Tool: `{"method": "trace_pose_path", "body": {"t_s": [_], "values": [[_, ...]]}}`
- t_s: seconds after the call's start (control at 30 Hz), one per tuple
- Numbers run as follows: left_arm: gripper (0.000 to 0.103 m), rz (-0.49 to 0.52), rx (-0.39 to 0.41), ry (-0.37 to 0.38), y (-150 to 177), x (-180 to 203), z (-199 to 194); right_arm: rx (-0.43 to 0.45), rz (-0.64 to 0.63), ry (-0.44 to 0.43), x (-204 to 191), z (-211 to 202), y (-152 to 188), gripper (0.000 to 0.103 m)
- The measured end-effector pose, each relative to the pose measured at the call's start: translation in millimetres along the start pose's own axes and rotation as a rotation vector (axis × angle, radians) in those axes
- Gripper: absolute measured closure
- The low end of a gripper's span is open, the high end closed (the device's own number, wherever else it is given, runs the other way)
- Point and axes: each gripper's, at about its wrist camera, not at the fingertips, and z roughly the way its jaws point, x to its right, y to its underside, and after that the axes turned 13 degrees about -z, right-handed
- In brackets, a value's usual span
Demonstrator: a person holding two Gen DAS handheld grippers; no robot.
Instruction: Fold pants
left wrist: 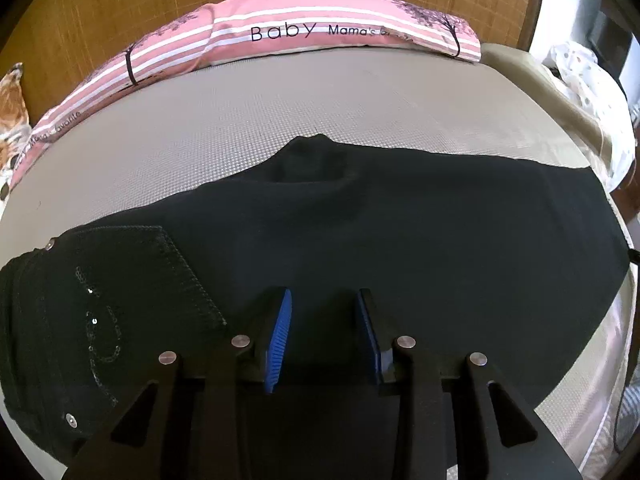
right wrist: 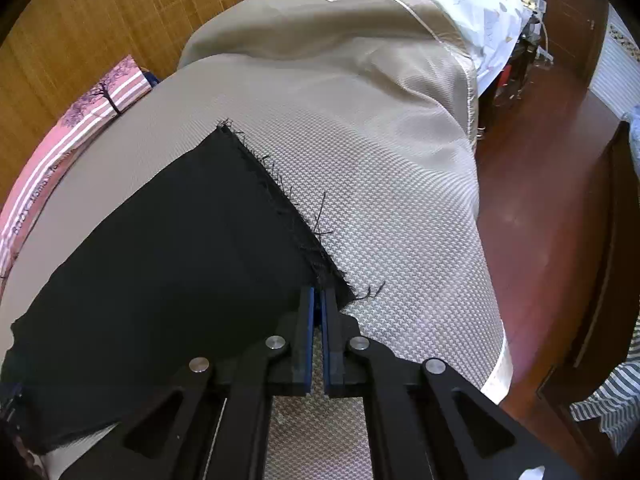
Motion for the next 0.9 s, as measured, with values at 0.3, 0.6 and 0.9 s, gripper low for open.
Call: {"method": "trace_pose_path", "body": {"t_s": [0.3, 0.6, 0.9], "values": [[0.057, -0.027, 0.098, 0.004, -17.6, -27.3, -18.5, 0.122, -0.168, -0.059, -85.4, -58.6, -37.5, 0.076], [0.057, -0.051, 0.07, -0.003, -17.4, -60.3, -13.3, -0.013, -0.696, -0.614, -363.6, -25.4, -50.6, 0.076], [0.056, -0.178, 0.052, 0.021, 0.9, -120.2, -37.8, -0.236, -1.008, -0.787, -516.9, 20.9, -48.5, 0.076]]}}
